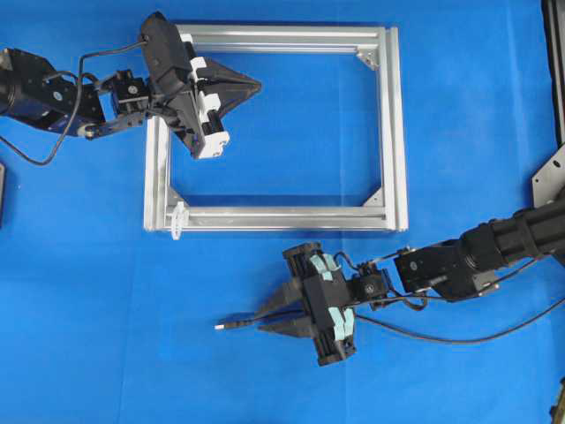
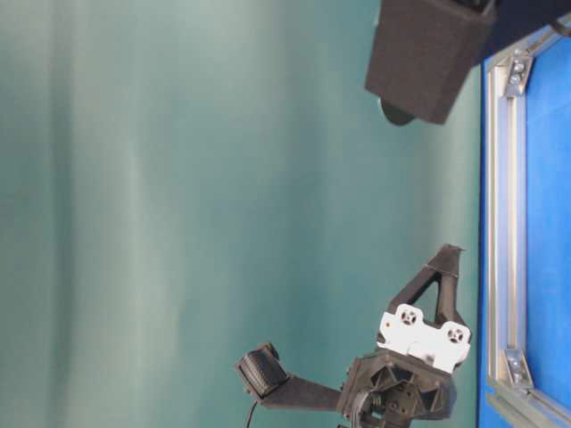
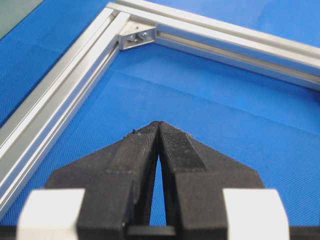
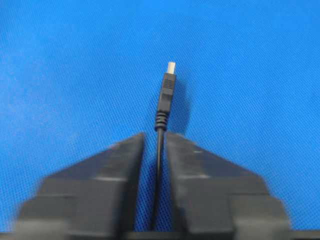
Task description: Insert the wire through the string loop located on the left side.
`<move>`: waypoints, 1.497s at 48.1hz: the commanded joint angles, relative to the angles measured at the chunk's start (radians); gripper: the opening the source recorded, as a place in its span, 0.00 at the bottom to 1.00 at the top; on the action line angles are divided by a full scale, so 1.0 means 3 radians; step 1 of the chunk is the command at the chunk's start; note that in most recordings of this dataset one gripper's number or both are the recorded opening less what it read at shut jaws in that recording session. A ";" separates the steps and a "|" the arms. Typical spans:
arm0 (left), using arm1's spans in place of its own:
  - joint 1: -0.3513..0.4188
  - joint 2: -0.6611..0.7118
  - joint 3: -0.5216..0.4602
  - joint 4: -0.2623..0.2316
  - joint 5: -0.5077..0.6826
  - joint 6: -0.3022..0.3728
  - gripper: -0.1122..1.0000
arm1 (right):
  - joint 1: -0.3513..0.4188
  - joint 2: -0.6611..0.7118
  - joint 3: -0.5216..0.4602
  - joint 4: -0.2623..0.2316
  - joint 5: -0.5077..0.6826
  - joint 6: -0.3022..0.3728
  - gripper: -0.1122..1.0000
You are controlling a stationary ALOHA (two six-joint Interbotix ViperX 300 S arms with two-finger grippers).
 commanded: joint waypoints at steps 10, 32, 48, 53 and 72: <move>-0.0005 -0.0107 -0.0020 0.0010 -0.0015 -0.0005 0.10 | 0.0000 -0.0051 -0.0036 -0.0005 0.0015 -0.0010 0.10; -0.0010 -0.0107 -0.0020 0.0010 -0.0015 -0.0010 0.10 | -0.0005 -0.0654 0.0020 0.0000 0.0516 -0.0031 0.10; -0.0005 -0.0107 -0.0015 0.0015 -0.0015 -0.0010 0.10 | -0.0005 -0.1048 0.0026 -0.0005 0.0920 -0.0128 0.10; -0.0005 -0.0107 -0.0020 0.0015 -0.0015 -0.0010 0.10 | -0.0005 -0.1048 0.0026 -0.0005 0.0931 -0.0133 0.10; -0.0005 -0.0107 -0.0020 0.0010 -0.0015 -0.0010 0.10 | -0.0010 -0.1048 0.0036 -0.0005 0.0941 -0.0138 0.10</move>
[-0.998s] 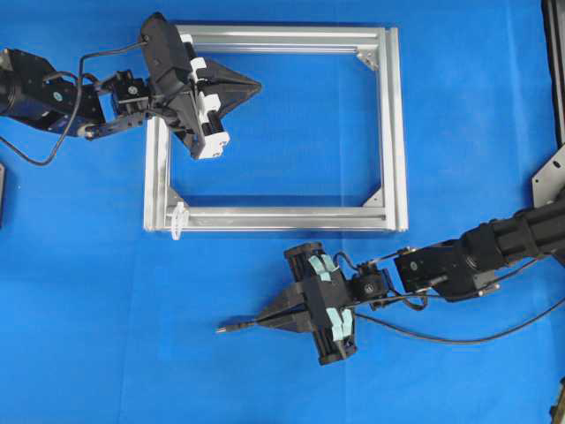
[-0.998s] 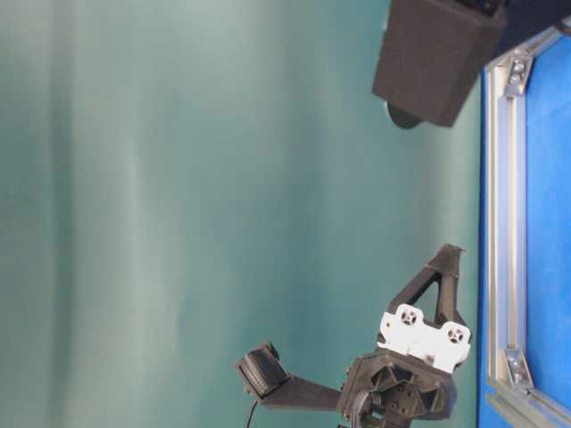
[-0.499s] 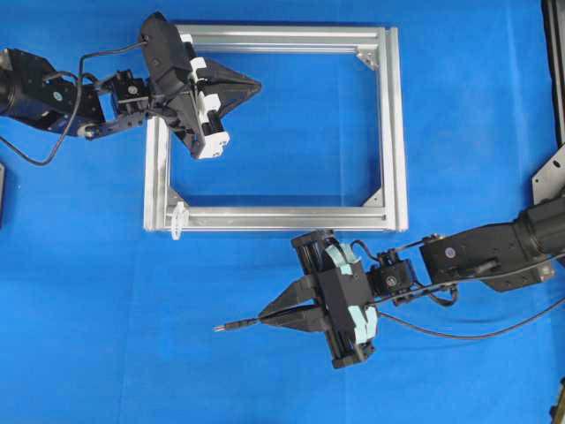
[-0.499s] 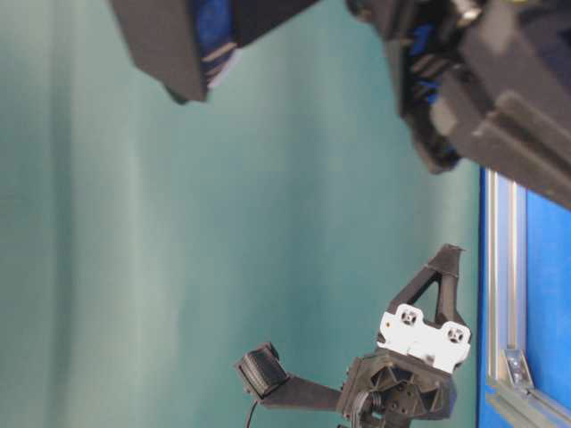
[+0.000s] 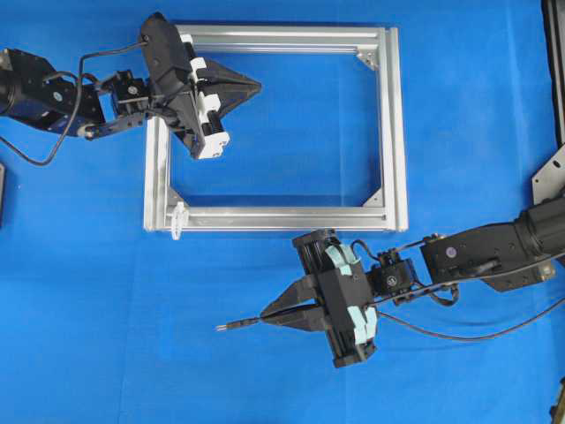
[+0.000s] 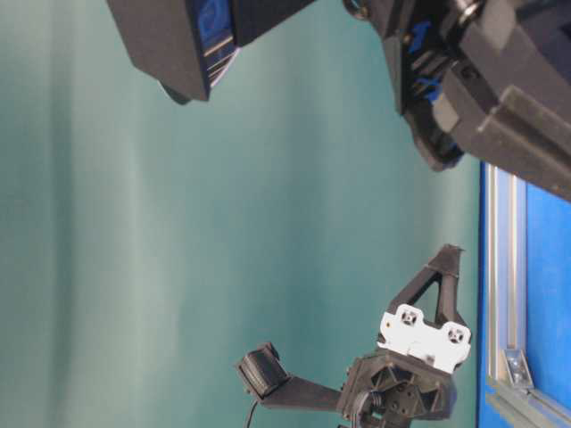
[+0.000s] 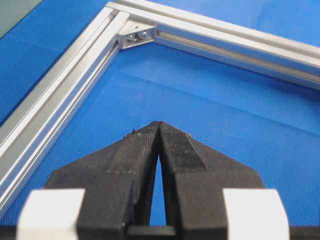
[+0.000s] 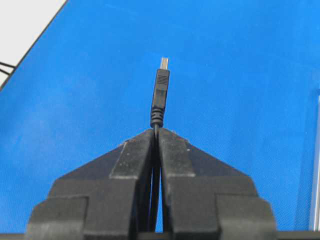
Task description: Insert the wire through the string loop located on the left side.
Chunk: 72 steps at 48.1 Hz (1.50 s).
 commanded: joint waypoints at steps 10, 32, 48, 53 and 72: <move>-0.0005 -0.0102 -0.0026 0.0010 -0.0015 -0.0005 0.10 | -0.0005 -0.0097 -0.0015 -0.0010 -0.0015 -0.0005 0.10; -0.0005 -0.0102 -0.0026 0.0010 -0.0015 -0.0005 0.10 | -0.0005 -0.0097 -0.0010 -0.0005 -0.0026 -0.0005 0.10; -0.0005 -0.0102 -0.0026 0.0010 -0.0015 -0.0005 0.10 | -0.0005 -0.0097 -0.0005 -0.0010 -0.0031 -0.0005 0.10; -0.0005 -0.0102 -0.0026 0.0005 -0.0015 -0.0005 0.10 | -0.0005 -0.0097 0.0000 -0.0010 -0.0031 -0.0005 0.10; -0.0005 -0.0102 -0.0026 0.0010 -0.0015 -0.0005 0.10 | -0.0112 -0.0102 0.0056 -0.0010 -0.0036 -0.0026 0.10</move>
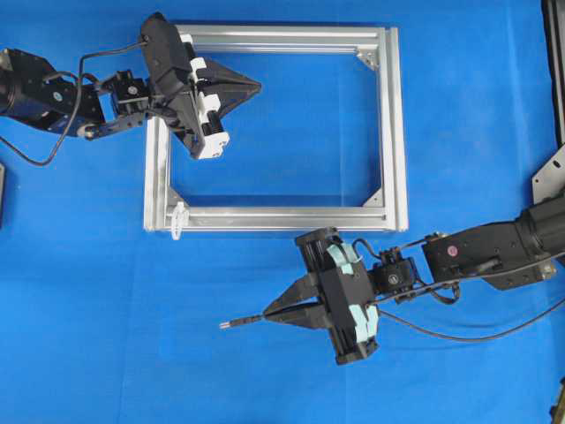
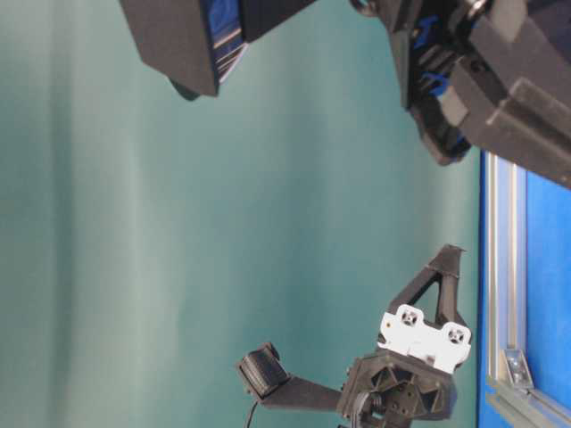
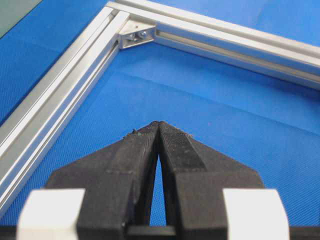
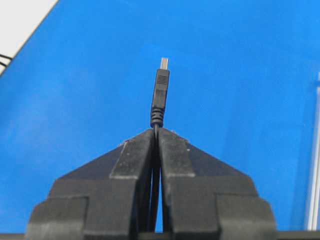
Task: Insert the wire through the string loop located on the left side.
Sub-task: 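Move the held plug up toward the white zip-tie loop on the frame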
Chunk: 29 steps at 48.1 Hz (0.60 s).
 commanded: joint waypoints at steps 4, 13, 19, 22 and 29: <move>-0.0005 -0.0107 -0.0026 0.0010 -0.0015 -0.0005 0.10 | -0.0148 -0.0102 0.0015 -0.0005 -0.0031 0.0000 0.10; -0.0005 -0.0107 -0.0026 0.0010 -0.0015 -0.0005 0.10 | -0.0389 -0.0133 0.0087 -0.0026 -0.0031 -0.0077 0.10; -0.0005 -0.0107 -0.0026 0.0010 -0.0015 -0.0005 0.10 | -0.0568 -0.0148 0.0112 -0.0026 -0.0036 -0.0143 0.10; -0.0005 -0.0107 -0.0026 0.0010 -0.0015 -0.0005 0.10 | -0.0644 -0.0143 0.0118 -0.0026 -0.0036 -0.0148 0.10; -0.0005 -0.0107 -0.0026 0.0010 -0.0015 -0.0005 0.10 | -0.0793 -0.0148 0.0133 -0.0026 -0.0051 -0.0159 0.10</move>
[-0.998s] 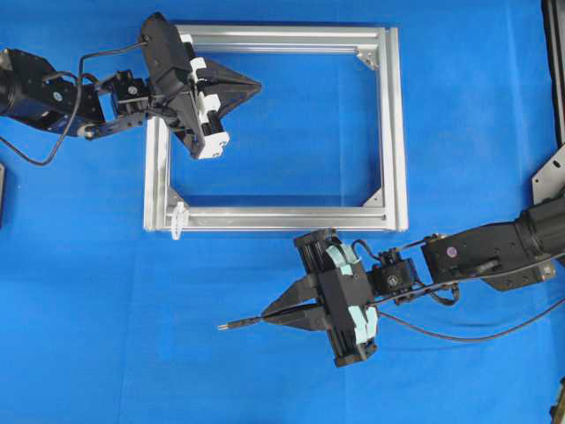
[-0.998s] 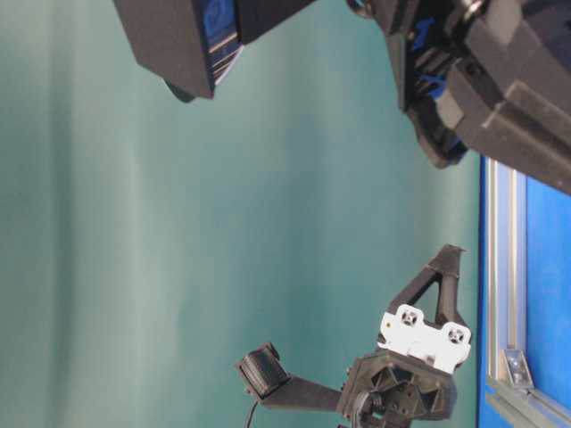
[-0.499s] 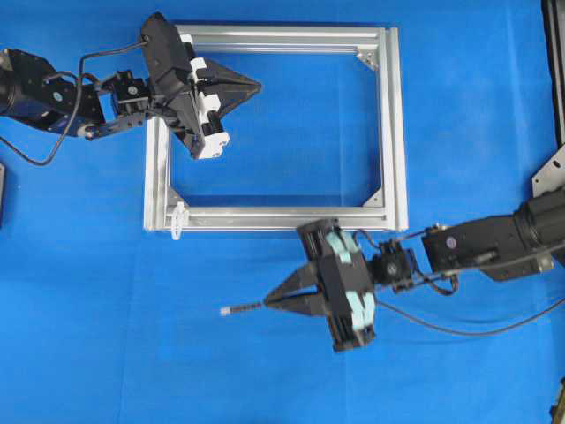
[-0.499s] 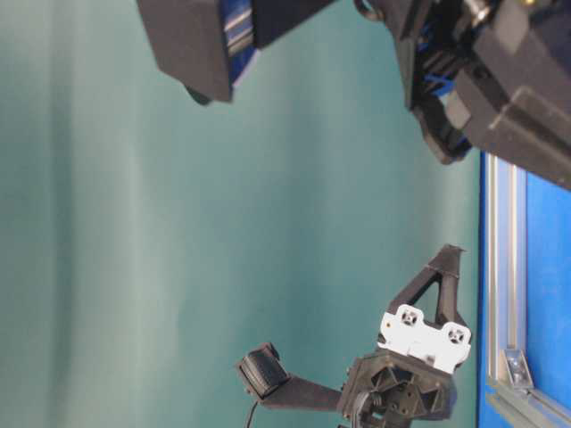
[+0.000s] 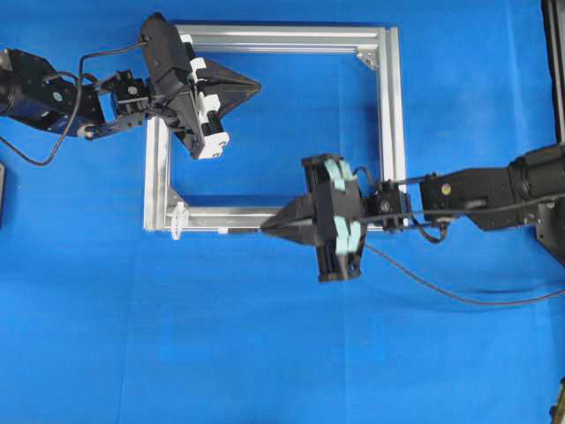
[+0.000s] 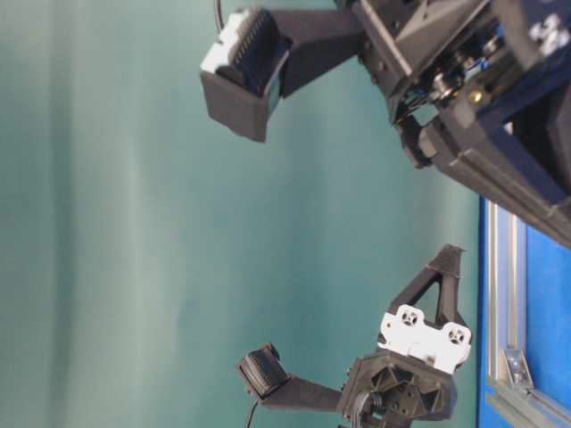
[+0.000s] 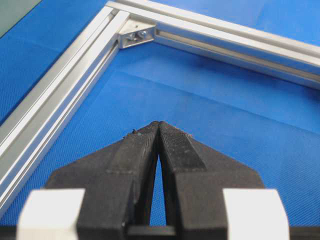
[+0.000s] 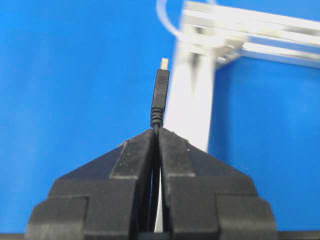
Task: Insert the wire through the string loop located on the left side.
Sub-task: 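Move the held plug up toward the white zip-tie loop on the frame, then align the plug tip with the opening of the white loop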
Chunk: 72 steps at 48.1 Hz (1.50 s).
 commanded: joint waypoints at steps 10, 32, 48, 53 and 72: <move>-0.0005 -0.0107 -0.0026 0.0010 -0.0015 -0.0005 0.10 | -0.0153 -0.0107 -0.0005 -0.0010 -0.0046 -0.0005 0.10; -0.0005 -0.0107 -0.0026 0.0005 -0.0015 -0.0005 0.10 | -0.0148 0.0143 -0.0312 -0.0005 -0.0051 0.0005 0.10; -0.0005 -0.0102 -0.0026 0.0005 -0.0015 -0.0005 0.10 | -0.0128 0.0363 -0.0562 0.0005 -0.0031 0.0010 0.10; -0.0005 -0.0107 -0.0026 0.0010 -0.0015 -0.0005 0.10 | -0.0128 0.0409 -0.0608 0.0005 -0.0026 0.0010 0.10; -0.0005 -0.0107 -0.0036 0.0010 -0.0015 -0.0005 0.10 | -0.0123 0.0445 -0.0624 0.0005 -0.0031 0.0010 0.10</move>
